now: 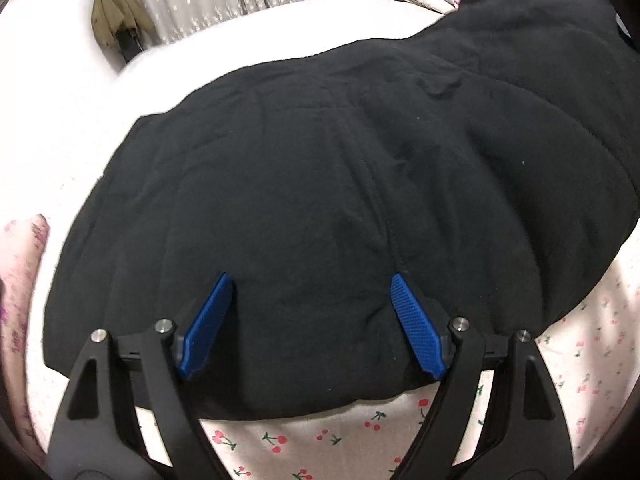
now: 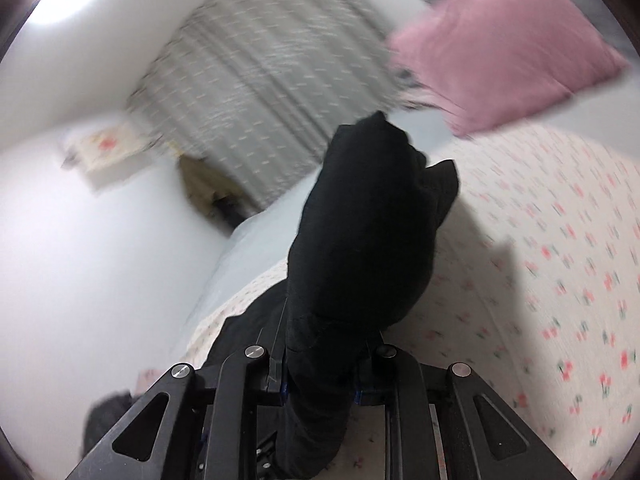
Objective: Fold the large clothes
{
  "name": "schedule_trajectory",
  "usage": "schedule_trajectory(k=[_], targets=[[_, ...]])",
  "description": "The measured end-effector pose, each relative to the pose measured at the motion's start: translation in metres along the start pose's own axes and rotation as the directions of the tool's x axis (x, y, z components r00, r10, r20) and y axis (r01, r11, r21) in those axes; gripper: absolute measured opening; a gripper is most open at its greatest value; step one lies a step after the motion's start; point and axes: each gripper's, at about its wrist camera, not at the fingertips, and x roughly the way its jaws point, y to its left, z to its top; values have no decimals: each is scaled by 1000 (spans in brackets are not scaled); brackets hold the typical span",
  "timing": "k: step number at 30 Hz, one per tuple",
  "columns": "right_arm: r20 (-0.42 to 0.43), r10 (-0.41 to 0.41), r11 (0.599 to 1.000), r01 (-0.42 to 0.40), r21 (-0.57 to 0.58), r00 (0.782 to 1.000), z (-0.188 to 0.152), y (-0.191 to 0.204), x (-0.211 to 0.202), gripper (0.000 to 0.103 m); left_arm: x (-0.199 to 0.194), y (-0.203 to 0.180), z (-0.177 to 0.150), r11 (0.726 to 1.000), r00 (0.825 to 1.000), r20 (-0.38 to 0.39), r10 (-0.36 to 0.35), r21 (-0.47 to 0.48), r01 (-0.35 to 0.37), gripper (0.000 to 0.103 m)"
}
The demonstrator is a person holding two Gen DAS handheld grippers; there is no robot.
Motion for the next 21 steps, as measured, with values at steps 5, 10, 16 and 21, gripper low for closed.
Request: schedule_trajectory(k=[5, 10, 16, 21], targets=[[10, -39, 993, 39, -109, 999, -7, 22, 3, 21, -11, 11, 10, 999, 999, 39, -21, -34, 22, 82], [1, -18, 996, 19, -84, 1000, -8, 15, 2, 21, -1, 9, 30, 1000, 999, 50, 8, -15, -7, 82], [-5, -9, 997, 9, -73, 1000, -7, 10, 1, 21, 23, -8, 36, 995, 996, 30, 83, 55, -84, 82], [-7, -11, 999, 10, -37, 1000, -4, 5, 0, 21, 15, -6, 52, 995, 995, 36, 89, 52, -91, 82]])
